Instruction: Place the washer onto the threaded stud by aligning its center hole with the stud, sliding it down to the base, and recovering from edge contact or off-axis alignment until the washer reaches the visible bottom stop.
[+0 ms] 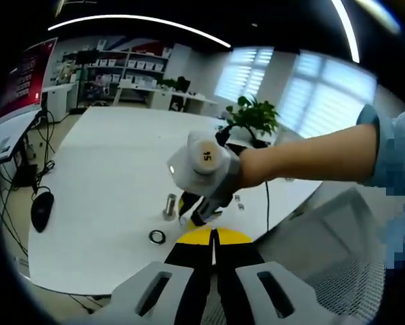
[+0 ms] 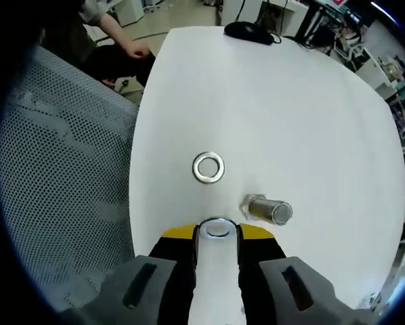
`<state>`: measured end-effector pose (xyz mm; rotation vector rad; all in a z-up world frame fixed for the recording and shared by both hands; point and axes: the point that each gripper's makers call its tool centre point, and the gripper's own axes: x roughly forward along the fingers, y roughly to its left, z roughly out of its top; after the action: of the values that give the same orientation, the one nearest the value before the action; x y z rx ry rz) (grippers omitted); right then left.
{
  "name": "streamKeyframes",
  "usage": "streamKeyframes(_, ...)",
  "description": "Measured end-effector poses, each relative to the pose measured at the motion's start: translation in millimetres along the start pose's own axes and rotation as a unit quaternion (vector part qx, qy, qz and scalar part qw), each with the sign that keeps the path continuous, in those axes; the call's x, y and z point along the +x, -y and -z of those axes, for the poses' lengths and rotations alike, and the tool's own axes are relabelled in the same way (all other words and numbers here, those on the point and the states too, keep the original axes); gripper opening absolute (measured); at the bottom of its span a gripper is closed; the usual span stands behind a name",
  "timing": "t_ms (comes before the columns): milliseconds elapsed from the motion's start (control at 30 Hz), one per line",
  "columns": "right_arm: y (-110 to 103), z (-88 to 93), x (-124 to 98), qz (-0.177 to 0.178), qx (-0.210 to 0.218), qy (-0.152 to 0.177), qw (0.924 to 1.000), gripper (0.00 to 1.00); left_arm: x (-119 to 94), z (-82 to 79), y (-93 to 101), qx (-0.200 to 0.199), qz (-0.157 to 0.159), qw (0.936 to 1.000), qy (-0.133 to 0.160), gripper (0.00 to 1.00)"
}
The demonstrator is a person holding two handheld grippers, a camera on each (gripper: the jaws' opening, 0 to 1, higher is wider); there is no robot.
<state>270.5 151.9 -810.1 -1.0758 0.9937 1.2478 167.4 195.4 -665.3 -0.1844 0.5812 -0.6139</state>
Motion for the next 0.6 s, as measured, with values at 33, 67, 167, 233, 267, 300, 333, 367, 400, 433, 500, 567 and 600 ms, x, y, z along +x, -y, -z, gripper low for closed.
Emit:
streamKeyframes(33,2,-1.4,-4,0.002,0.0,0.006,1.0,0.03,0,-0.5,0.0,0.0,0.0,1.0,0.001,0.0)
streamKeyframes(67,8,2.4,-10,0.016,-0.003,-0.003,0.9999,0.03,0,-0.3,-0.3,0.001,0.0,1.0,0.0,0.0)
streamKeyframes(167,16,6.3,-13,0.013,0.0,-0.01,0.9999,0.02,0,-0.6,-0.2,0.001,0.0,1.0,0.001,0.0)
streamKeyframes(233,21,9.4,-11,0.017,0.009,-0.01,0.9998,0.02,0,-0.4,-0.3,0.001,0.0,1.0,0.0,0.0)
streamKeyframes(267,21,11.6,-12,0.018,0.008,-0.013,0.9997,0.02,0,-0.8,-0.3,0.001,-0.001,1.0,0.002,0.0)
streamKeyframes(300,22,13.2,-13,0.019,0.008,-0.013,0.9997,0.02,0,-1.0,-0.4,0.0,-0.001,1.0,0.002,0.0)
streamKeyframes(333,24,14.6,-15,0.019,0.008,-0.012,0.9997,0.02,0,-0.9,-0.4,0.0,-0.001,1.0,0.002,0.0)
streamKeyframes(367,24,16.8,-17,0.017,0.014,-0.009,0.9997,0.02,0,-0.4,-0.4,0.001,-0.001,1.0,0.0,0.0)
streamKeyframes(400,26,20.9,-19,0.018,0.018,-0.01,0.9996,0.02,0,-0.4,-0.4,0.001,-0.001,1.0,0.0,0.0)
streamKeyframes(433,27,24.3,-19,0.018,0.019,-0.013,0.9996,0.03,0,-0.7,-0.4,0.002,-0.001,1.0,0.001,0.0)
streamKeyframes(500,30,34.1,-19,0.015,0.022,-0.023,0.9994,0.03,0,-0.9,-0.7,0.002,-0.002,1.0,0.001,0.0)
streamKeyframes(567,30,42.9,-19,0.01,0.03,-0.031,0.999,0.03,0,-0.7,-0.8,0.001,-0.002,1.0,0.001,0.0)
streamKeyframes(600,31,46.0,-19,0.007,0.037,-0.033,0.9987,0.03,0,-0.7,-0.9,0.001,-0.003,1.0,0.002,0.0)
